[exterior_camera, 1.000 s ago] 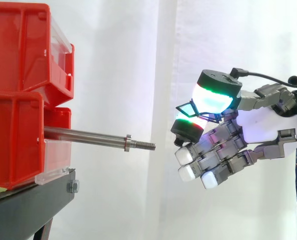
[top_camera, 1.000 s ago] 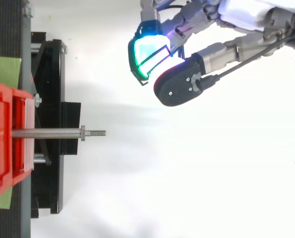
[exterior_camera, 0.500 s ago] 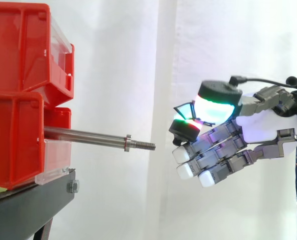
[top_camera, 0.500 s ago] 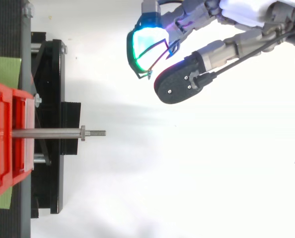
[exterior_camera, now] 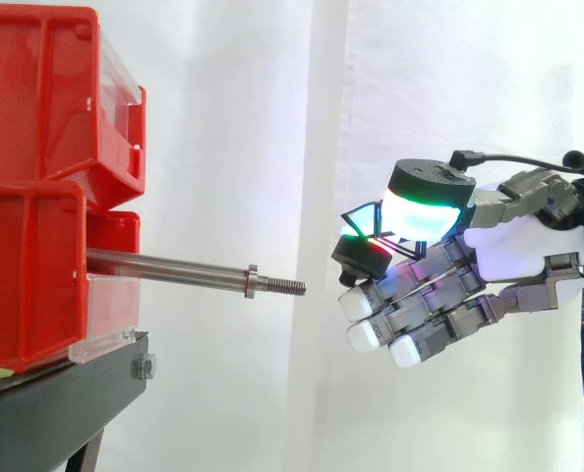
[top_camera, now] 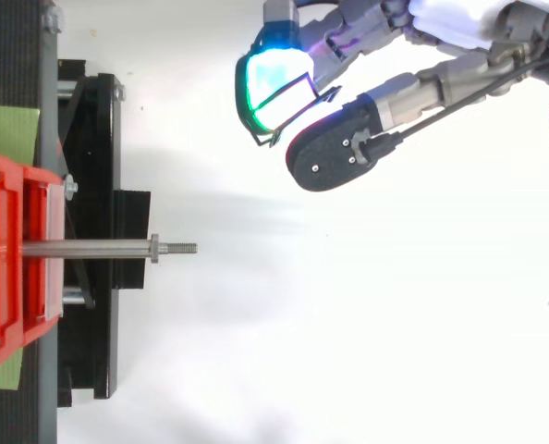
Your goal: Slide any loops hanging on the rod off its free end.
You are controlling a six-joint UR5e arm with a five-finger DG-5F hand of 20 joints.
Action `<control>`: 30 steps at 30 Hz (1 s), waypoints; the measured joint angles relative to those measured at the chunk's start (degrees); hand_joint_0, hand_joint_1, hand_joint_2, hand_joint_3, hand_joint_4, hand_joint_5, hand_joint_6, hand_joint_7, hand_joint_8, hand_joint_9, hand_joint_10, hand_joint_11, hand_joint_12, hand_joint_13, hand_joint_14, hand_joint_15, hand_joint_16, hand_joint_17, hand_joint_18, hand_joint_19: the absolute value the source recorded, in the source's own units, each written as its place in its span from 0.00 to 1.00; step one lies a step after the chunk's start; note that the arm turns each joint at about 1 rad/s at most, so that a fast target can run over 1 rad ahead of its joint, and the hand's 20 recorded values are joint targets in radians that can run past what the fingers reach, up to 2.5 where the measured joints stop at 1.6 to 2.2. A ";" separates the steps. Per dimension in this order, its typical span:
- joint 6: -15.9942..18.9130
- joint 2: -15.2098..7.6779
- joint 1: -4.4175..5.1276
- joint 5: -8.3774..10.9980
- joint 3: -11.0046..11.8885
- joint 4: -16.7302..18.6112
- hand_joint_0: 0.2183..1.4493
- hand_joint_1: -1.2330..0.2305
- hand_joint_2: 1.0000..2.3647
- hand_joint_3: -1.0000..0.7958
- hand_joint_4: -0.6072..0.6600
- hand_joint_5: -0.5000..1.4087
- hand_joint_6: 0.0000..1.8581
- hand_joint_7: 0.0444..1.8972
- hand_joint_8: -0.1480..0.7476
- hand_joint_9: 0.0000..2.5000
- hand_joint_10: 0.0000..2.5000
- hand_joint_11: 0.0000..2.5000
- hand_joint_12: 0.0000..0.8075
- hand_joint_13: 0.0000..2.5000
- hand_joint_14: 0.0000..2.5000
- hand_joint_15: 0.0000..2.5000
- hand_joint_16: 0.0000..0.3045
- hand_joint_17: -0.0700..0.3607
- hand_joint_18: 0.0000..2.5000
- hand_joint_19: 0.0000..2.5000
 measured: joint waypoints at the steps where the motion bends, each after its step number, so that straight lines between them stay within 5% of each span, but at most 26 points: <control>1: 0.00 0.00 0.02 0.03 0.00 0.00 0.31 0.27 0.00 0.28 0.59 0.16 0.44 0.55 0.45 0.33 0.00 0.15 0.42 0.30 0.00 0.06 0.13 0.37 0.28 0.12; 22: 0.00 0.00 0.23 0.49 0.01 0.09 0.27 0.33 0.00 0.28 0.61 0.16 0.42 0.55 0.47 0.33 0.00 0.14 0.43 0.30 0.00 0.06 0.14 0.39 0.28 0.14; 30: 0.00 0.00 0.30 0.55 0.01 0.07 0.32 0.40 0.00 0.28 0.59 0.17 0.41 0.57 0.46 0.34 0.00 0.14 0.42 0.30 0.00 0.06 0.14 0.39 0.28 0.14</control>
